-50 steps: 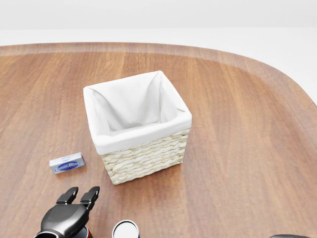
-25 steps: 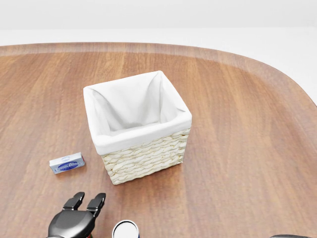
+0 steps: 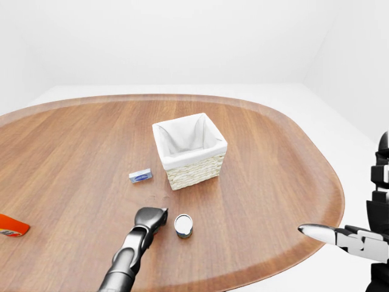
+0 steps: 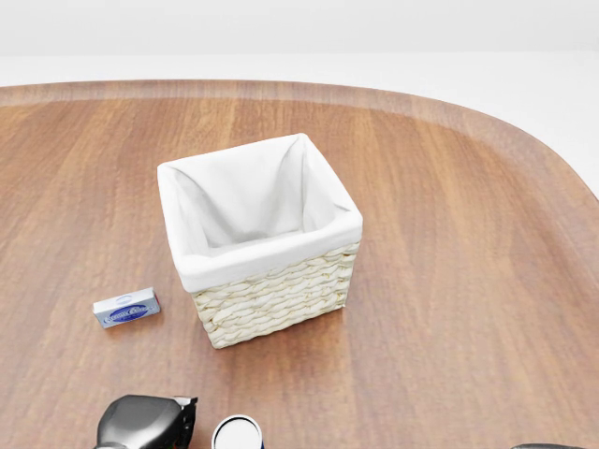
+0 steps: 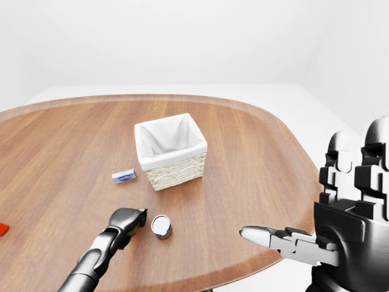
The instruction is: Pick up the tomato sauce, and put it in the basket.
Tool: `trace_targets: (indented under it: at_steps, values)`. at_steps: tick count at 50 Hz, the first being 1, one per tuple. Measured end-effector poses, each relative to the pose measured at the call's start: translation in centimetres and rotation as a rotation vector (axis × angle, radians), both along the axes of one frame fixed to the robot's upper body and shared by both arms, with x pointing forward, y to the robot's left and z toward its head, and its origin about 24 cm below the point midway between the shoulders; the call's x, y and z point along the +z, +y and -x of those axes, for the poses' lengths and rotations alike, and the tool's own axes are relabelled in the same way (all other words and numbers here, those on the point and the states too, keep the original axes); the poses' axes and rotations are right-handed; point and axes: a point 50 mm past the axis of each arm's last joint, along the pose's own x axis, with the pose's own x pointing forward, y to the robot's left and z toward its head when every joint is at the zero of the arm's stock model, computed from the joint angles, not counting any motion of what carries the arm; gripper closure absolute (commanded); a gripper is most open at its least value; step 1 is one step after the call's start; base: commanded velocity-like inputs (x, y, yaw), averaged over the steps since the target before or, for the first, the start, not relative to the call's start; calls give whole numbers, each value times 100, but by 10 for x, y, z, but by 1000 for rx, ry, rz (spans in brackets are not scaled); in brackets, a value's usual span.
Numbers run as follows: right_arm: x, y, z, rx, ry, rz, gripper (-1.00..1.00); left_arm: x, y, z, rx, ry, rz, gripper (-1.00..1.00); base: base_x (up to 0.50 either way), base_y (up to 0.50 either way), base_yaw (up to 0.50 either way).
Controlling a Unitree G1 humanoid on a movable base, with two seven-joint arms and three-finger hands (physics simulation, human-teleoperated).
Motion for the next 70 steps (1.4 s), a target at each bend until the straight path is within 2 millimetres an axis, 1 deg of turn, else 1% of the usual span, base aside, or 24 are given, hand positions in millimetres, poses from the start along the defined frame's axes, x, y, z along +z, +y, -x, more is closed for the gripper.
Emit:
trace_targets:
  at_steps: [14, 18, 22, 26, 32, 39, 45, 53, 58, 61, 66, 70]
  values:
    - [0, -1, 0, -2, 4, 0, -100, -3, 0, 4, 8, 34, 13, 100, 0, 0, 0]
    - [0, 0, 0, -1, 2, 0, -100, 6, -1, 3, 21, 17, 45, 100, 0, 0, 0]
    - [1, 0, 0, 0, 0, -1, -100, 21, -3, 0, 34, -29, 88, 100, 0, 0, 0]
    - [1, 0, 0, 0, -1, -1, -100, 42, -4, -7, 45, -97, 133, 100, 0, 0, 0]
    - [1, 0, -1, 0, -2, -1, -100, 78, -4, -18, 59, -218, 207, 100, 0, 0, 0]
    - [1, 0, -1, 0, -2, -1, -100, 128, -6, -28, 50, -389, 307, 100, 0, 0, 0]
    - [0, 0, -1, 1, -2, -1, -100, 170, -9, -29, 18, -523, 392, 100, 0, 0, 0]
    - [0, 1, -1, 2, -2, 0, -100, 216, -11, -26, -4, -668, 498, 100, 0, 0, 0]
    - [0, 1, -2, 4, -1, 2, -100, 236, -21, -24, -33, -729, 568, 100, 0, 0, 0]
    - [0, 2, -2, 5, 0, 3, -100, 245, -29, -26, -54, -752, 612, 100, 0, 0, 0]
    - [0, 2, -3, 5, 1, 4, -100, 269, -39, -41, -75, -800, 672, 100, 0, 0, 0]
    - [0, 2, -3, 6, 2, 4, -100, 296, -50, -57, -129, -867, 707, 100, 0, 0, 0]
